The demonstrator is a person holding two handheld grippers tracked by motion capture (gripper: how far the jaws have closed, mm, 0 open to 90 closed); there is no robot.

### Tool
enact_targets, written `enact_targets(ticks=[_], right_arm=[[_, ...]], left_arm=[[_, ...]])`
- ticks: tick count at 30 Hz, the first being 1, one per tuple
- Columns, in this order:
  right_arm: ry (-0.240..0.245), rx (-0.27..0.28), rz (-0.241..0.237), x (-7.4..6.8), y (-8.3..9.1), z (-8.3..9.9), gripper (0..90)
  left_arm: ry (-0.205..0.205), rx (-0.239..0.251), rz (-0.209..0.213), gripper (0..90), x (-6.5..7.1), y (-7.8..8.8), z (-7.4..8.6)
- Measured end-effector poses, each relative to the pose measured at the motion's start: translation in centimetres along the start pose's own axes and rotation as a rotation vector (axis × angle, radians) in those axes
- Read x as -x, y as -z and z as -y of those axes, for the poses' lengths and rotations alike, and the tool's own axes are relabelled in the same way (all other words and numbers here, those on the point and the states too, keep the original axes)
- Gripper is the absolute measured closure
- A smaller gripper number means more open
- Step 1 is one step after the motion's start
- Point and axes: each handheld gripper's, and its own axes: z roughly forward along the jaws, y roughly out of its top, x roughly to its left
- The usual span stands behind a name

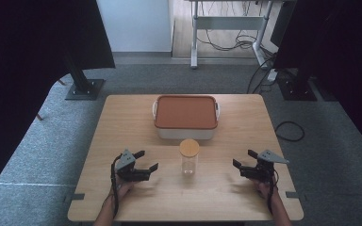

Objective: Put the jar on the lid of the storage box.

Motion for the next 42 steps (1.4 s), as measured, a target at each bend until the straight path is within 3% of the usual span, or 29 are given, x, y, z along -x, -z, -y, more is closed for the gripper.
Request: enact_targets(ticks=[22, 35, 42], right_arm=[[0.022, -0.003, 0.029, -0.3, 0.0, 0.0, 9.0], [0.028, -0.007, 0.034, -0.4, -0.1, 0.0, 8.3], [0.037, -0.008, 0.03, -0.4, -0.1, 0.0, 8.3]], left_arm=[[-0.01, -0.01, 0.001, 11.0, 0.2, 0.0, 0.0], [-0.011, 0.01, 0.045, 11.7, 0.2, 0.0, -0.3], [-0.041, 0.023, 0.102, 11.6, 1.2, 0.3, -1.0]])
